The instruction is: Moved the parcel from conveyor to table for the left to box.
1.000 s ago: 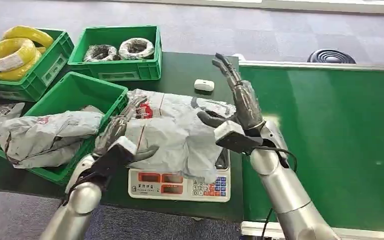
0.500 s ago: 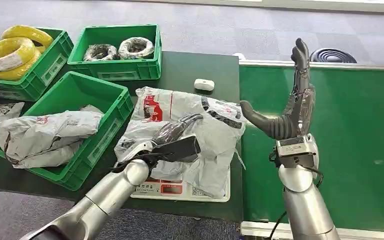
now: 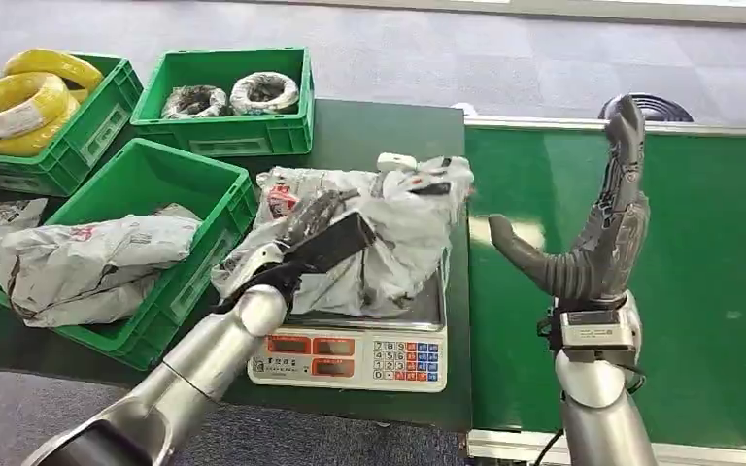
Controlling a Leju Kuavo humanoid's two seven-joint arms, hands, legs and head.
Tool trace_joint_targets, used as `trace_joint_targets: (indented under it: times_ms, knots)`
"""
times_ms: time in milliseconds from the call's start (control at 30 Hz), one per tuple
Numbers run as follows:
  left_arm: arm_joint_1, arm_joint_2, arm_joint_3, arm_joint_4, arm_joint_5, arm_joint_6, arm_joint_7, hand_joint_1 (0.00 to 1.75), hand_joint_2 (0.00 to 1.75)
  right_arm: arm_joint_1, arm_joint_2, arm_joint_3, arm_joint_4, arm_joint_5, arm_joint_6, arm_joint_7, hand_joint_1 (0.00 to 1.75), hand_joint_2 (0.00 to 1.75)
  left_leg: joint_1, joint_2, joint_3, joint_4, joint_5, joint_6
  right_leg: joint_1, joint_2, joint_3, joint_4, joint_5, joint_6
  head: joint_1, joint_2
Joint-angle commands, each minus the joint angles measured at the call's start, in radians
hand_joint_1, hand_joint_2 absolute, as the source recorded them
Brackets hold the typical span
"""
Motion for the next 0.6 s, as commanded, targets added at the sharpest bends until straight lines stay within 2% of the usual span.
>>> trace_joint_targets:
  times_ms: [33,67,133,233,367,433,500,567,600]
  knots:
    - [-0.045,0.078,0.154,-0.347,-0.125,0.187,0.05,1.75,1.75,0.07,0.02,-0.016,-0.001,0.019,-0.034,-0.018,0.0,1.75,0.0,0.003,0.001,-0.001,0.0,0.001,0.001,0.001,-0.001,-0.001,0.001,-0.003,0.0,0.0]
    - [-0.06,0.084,0.161,-0.35,-0.147,0.195,0.066,1.75,1.75,0.076,0.021,-0.017,-0.002,0.022,-0.038,-0.018,0.0,1.75,0.0,0.002,-0.001,-0.001,0.0,0.001,0.001,0.0,-0.001,0.0,0.001,-0.003,0.0,0.0]
    - [-0.12,0.111,0.2,-0.327,-0.351,0.307,0.167,1.75,1.75,0.091,0.018,-0.024,0.0,0.031,-0.048,-0.015,0.0,1.75,0.001,0.001,-0.002,0.001,0.0,0.0,0.001,0.0,-0.002,0.001,0.0,-0.002,0.0,0.0]
    - [-0.167,0.13,0.265,-0.26,-0.4,0.267,0.197,1.75,1.75,0.09,0.005,-0.021,0.007,0.023,-0.067,-0.006,0.0,1.75,0.001,0.003,-0.002,0.0,0.001,0.001,0.001,0.0,-0.002,0.001,0.001,-0.003,0.0,0.0]
    - [-0.163,0.129,0.267,-0.252,-0.398,0.272,0.186,1.75,1.75,0.088,0.005,-0.021,0.007,0.022,-0.067,-0.005,0.0,1.75,0.0,0.002,0.0,-0.001,0.001,0.001,0.001,0.0,0.0,0.0,0.001,-0.002,0.0,0.0]
    - [-0.182,0.165,0.281,-0.192,-0.516,0.219,0.291,1.75,1.75,0.089,-0.006,-0.018,0.01,0.015,-0.07,0.006,0.0,1.75,0.0,0.001,0.0,-0.001,0.001,0.001,0.001,-0.001,0.0,-0.001,0.001,-0.002,0.0,0.0]
    - [-0.226,0.217,0.335,-0.024,-0.611,0.138,0.375,1.75,1.75,0.087,-0.014,-0.017,0.022,0.007,-0.07,0.017,0.0,1.75,0.0,0.003,0.001,0.0,0.001,0.001,0.0,0.001,0.0,0.0,0.001,-0.002,0.0,0.0]
    - [-0.282,0.262,0.384,0.211,-0.671,0.11,0.38,1.75,1.75,0.082,-0.012,-0.012,0.034,0.008,-0.064,0.025,0.0,1.75,0.0,0.003,0.002,-0.002,0.001,0.001,0.0,0.001,0.001,0.0,0.001,-0.003,0.001,0.0]
    - [-0.312,0.281,0.382,0.33,-0.705,0.047,0.393,1.75,1.75,0.076,-0.011,-0.009,0.041,0.007,-0.059,0.029,0.0,1.75,-0.001,0.004,0.003,-0.002,0.001,0.0,0.0,0.003,0.001,0.0,0.001,-0.003,0.0,0.0]
